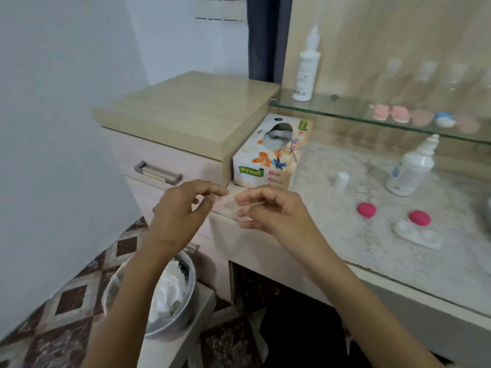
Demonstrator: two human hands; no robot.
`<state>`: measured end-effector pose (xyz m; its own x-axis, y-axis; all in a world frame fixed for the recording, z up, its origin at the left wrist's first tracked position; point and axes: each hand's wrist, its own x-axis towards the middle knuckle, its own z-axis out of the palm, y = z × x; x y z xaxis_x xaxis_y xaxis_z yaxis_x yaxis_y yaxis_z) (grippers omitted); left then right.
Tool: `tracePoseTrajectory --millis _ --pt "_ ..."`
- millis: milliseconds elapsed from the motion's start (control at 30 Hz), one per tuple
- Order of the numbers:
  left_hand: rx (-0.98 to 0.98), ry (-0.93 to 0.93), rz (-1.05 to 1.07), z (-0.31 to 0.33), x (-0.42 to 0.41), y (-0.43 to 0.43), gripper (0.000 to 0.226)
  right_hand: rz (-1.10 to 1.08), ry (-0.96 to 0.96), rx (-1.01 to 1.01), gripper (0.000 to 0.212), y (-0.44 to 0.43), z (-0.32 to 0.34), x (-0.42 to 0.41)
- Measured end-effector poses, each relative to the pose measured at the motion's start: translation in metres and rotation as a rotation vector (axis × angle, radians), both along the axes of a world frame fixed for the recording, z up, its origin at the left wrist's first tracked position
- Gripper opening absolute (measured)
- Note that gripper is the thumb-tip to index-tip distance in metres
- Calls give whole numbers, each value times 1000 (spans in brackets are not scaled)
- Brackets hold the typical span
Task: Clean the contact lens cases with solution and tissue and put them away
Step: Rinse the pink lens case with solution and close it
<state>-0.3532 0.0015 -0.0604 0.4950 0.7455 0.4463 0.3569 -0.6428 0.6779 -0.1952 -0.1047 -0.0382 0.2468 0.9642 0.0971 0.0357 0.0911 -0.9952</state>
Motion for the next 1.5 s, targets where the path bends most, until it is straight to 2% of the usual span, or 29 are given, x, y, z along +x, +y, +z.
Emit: tracePoseTrajectory --millis 233,433,600,700,800,1100,1300,1333,1433,1500 --pt "42 15 -261 23 97 -37 24 -241 -42 44 18 -56 24 82" --pt "83 58 -335 22 172 -70 19 -408 -150 26 19 -106 25 140" --pt "159 95 -349 10 209 -92 25 -547 -194 4 21 -133 13 177" --pt "237 180 -346 4 225 -100 41 -623 -212 -17 21 -139 4 194" --pt "262 228 -358 -4 234 -103 45 -693 -207 -26 22 -139 -4 208" --pt "267 231 -390 -16 238 -101 45 -729 -224 -63 25 -111 -9 232" --pt "237 220 -391 -18 238 -101 41 -606 -302 -105 76 -65 -6 251" --pt "226 215 -390 -18 238 -100 41 -582 -306 -101 77 -60 -8 253" --pt "210 208 -390 -18 238 -99 40 -560 -348 -49 55 -50 -14 255" --pt "205 211 -389 -18 239 -98 41 -581 -374 -9 50 -50 -16 255"
